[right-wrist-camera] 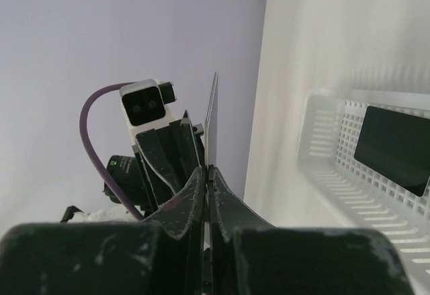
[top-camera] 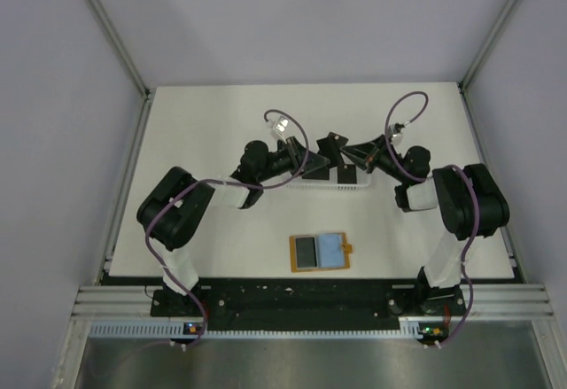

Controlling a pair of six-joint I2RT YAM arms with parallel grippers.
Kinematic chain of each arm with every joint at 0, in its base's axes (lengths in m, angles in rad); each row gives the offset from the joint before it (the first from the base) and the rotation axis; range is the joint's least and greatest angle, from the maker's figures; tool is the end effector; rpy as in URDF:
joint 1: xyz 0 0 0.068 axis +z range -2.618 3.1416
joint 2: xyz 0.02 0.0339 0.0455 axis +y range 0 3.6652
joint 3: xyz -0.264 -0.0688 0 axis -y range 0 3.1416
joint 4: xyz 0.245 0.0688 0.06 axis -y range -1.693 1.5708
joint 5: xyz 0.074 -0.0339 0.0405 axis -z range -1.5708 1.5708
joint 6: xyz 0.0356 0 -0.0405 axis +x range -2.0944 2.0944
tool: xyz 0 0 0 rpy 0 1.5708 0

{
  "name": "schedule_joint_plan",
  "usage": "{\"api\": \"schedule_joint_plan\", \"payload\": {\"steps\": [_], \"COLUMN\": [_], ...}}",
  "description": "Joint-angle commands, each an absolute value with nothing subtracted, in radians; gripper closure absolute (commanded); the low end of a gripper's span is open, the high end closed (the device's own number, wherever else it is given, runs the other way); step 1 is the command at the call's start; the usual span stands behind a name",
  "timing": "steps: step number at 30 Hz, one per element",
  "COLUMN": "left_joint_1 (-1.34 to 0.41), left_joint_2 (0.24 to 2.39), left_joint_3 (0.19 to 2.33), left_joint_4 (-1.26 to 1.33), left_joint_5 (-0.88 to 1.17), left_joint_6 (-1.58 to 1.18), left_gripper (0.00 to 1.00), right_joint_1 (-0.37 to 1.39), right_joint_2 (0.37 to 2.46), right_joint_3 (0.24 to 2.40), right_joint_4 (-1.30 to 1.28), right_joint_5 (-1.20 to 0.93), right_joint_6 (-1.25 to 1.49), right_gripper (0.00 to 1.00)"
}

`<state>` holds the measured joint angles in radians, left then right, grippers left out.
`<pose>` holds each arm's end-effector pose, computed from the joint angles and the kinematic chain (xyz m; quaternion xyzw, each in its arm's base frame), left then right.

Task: Put the credit cards into the card holder
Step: Place the credit card in the storage box.

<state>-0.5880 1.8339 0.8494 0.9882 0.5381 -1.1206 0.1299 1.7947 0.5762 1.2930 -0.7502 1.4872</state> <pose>0.3050 -0.2253 0.1979 0.0026 0.7060 -0.6382 0.3070 0.3134 0.0654 0.1691 0.1883 0.6613 0.6654 0.2907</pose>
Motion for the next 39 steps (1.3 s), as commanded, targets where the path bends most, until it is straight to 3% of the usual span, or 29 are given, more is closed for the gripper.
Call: {"api": "schedule_joint_plan", "payload": {"steps": [1, 12, 18, 27, 35, 39], "left_joint_1": [-0.591, -0.591, -0.588, -0.520, -0.511, -0.509], "left_joint_2": [1.838, 1.839, 1.783, 1.619, 1.562, 1.562], "left_joint_3": [0.887, 0.884, 0.825, 0.683, 0.678, 0.677], "left_joint_4": [1.062, 1.066, 1.052, 1.025, 0.957, 0.959], "left_joint_5": [0.546, 0.549, 0.564, 0.604, 0.609, 0.612], "left_joint_6": [-1.118, -1.128, -1.115, -1.117, -1.088, -1.094], "left_gripper": [0.85, 1.00, 1.00, 1.00, 1.00, 1.00], "right_joint_1": [0.123, 0.121, 0.103, 0.083, 0.087, 0.087], "right_joint_2": [1.804, 1.801, 1.790, 1.631, 1.560, 1.557], "right_joint_3": [0.578, 0.577, 0.594, 0.612, 0.644, 0.664], "right_joint_4": [1.447, 1.447, 1.378, 0.921, 0.551, 0.480], "right_joint_5": [-0.758, -0.755, -0.756, -0.723, -0.649, -0.604], "right_joint_6": [1.483, 1.476, 1.421, 1.091, 0.870, 0.812], "right_gripper": [1.00, 1.00, 1.00, 1.00, 1.00, 0.85]}}
